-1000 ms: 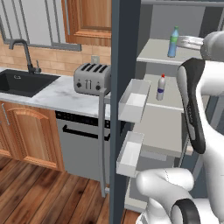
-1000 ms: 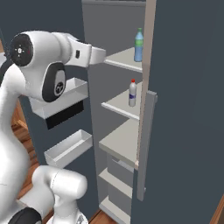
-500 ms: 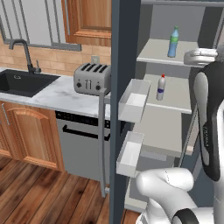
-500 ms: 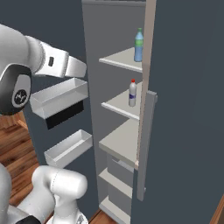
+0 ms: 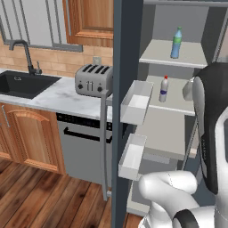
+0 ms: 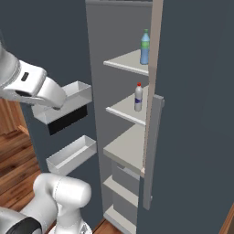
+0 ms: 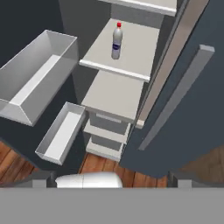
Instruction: Take the bottled waters from the counter and place them in the freezer to freeze. Close the freezer door after placing the bottles.
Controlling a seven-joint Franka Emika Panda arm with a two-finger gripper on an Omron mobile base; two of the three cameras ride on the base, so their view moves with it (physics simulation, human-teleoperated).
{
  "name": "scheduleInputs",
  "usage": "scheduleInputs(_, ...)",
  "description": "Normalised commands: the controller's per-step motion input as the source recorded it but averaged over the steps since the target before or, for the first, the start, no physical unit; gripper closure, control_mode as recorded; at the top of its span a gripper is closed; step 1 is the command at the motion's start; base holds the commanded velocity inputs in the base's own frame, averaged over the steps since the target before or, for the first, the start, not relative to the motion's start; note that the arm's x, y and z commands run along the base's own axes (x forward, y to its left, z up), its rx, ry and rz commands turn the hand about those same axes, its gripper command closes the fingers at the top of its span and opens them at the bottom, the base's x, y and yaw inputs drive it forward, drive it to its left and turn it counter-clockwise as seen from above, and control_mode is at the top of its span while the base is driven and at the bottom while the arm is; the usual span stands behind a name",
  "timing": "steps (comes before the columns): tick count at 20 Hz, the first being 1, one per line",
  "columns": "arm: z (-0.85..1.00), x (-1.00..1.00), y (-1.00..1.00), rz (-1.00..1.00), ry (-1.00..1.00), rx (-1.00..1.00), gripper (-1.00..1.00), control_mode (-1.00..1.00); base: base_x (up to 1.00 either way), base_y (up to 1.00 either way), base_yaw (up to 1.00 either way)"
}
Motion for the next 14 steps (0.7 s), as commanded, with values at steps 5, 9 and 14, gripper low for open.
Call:
scheduleInputs(5,-0.45,-0.43,0.05,0.00,0.44,0.01,-1.00,-1.00,0.00,0.00,0.00)
scheduleInputs(9,-0.28,-0.34,0.00,0.00,0.26,0.09,-1.00,-1.00,0.00,0.00,0.00)
scheduleInputs(14,-0.46,-0.17,0.00,0.04,0.11,0.07,-1.00,-1.00,0.00,0.00,0.00)
